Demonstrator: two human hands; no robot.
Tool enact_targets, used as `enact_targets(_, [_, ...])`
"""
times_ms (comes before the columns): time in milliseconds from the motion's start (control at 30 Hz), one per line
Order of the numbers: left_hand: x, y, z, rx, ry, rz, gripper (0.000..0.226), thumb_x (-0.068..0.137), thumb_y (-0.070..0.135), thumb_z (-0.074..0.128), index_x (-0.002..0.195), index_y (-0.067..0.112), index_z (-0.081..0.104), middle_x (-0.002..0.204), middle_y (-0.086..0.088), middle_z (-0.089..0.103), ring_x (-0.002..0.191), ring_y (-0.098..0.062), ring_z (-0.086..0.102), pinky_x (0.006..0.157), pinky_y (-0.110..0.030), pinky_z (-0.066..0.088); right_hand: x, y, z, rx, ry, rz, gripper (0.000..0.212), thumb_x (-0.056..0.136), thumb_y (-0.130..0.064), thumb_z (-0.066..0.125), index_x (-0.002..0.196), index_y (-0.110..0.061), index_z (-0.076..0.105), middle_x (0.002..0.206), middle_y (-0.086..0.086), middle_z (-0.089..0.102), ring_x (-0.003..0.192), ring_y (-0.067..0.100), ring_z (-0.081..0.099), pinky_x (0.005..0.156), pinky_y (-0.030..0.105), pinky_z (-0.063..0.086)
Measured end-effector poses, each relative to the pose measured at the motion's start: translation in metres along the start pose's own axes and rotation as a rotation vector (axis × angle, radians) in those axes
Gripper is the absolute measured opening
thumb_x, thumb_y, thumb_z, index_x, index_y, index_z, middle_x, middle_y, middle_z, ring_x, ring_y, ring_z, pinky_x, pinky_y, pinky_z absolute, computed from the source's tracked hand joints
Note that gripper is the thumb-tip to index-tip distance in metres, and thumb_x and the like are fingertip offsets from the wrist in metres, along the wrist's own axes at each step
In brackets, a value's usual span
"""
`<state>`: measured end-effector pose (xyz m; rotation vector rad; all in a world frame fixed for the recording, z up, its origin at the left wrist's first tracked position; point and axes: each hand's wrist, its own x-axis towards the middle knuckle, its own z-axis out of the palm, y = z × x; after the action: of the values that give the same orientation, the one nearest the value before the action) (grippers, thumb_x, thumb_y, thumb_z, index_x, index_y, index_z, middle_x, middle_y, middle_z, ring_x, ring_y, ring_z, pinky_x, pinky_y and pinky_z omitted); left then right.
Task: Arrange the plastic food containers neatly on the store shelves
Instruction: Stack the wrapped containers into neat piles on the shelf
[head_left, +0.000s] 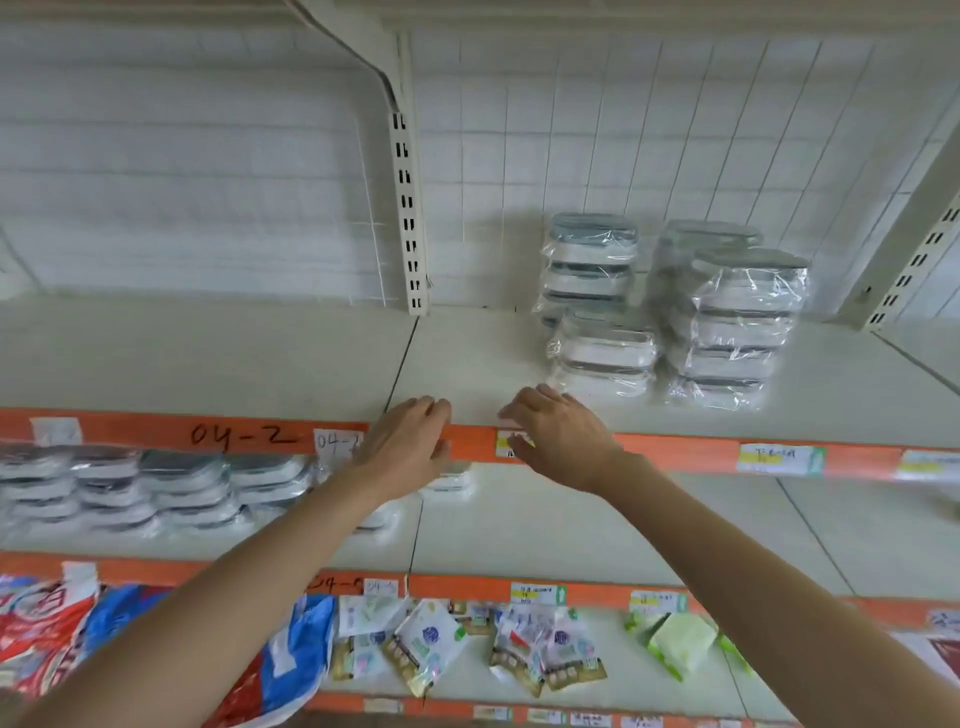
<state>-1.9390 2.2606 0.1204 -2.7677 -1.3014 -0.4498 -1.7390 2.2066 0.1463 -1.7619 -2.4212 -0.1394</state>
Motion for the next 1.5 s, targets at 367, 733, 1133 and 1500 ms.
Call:
enact_targets(367, [-0.145, -0.025, 0.001, 0.027, -0.272, -0.105, 0.041, 0.094, 0.031, 0.048, 0.131, 0.013, 0.046, 0.129, -0.004, 0.048, 0.114, -0.021, 0.049, 0.09, -0.033, 0.043, -0.046, -0.095, 0.045, 0.231, -0.223, 0.029, 0.047, 0.095, -0.028, 0.051, 0.139, -0.014, 0.042, 0.142, 0.003, 0.042, 0.132, 0.022, 0.036, 0.107, 0.03, 0.029])
enact_targets(733, [-0.164, -0.038, 0.015, -0.027, -0.37, -0.166, 0.043, 0.095, 0.027, 0.048, 0.132, 0.007, 0.047, 0.13, -0.006, 0.049, 0.116, -0.022, 0.049, 0.093, -0.037, 0.044, -0.041, -0.112, 0.071, 0.267, -0.456, 0.114, 0.066, 0.093, -0.035, 0.055, 0.148, -0.013, 0.025, 0.151, 0.005, 0.029, 0.136, 0.025, 0.028, 0.109, 0.035, 0.028])
enact_targets(1133, [-0.106, -0.066, 0.121, -0.228, -0.434, -0.285, 0.045, 0.093, 0.026, 0.05, 0.131, 0.002, 0.044, 0.131, -0.011, 0.047, 0.118, -0.025, 0.048, 0.095, -0.04, 0.044, 0.018, -0.066, 0.18, 0.253, -0.534, 0.146, 0.075, 0.092, -0.033, 0.057, 0.15, -0.011, 0.015, 0.155, 0.006, 0.015, 0.14, 0.027, 0.017, 0.111, 0.036, 0.024])
enact_targets(1500, [-0.043, -0.088, 0.301, -0.409, -0.184, -0.288, 0.053, 0.095, 0.023, 0.048, 0.144, 0.005, 0.034, 0.144, -0.007, 0.039, 0.129, -0.021, 0.042, 0.104, -0.029, 0.035, 0.139, 0.022, 0.322, 0.192, -0.289, 0.185, 0.092, 0.086, -0.041, 0.064, 0.151, -0.009, 0.007, 0.159, 0.01, -0.003, 0.146, 0.024, 0.0, 0.116, 0.038, 0.012])
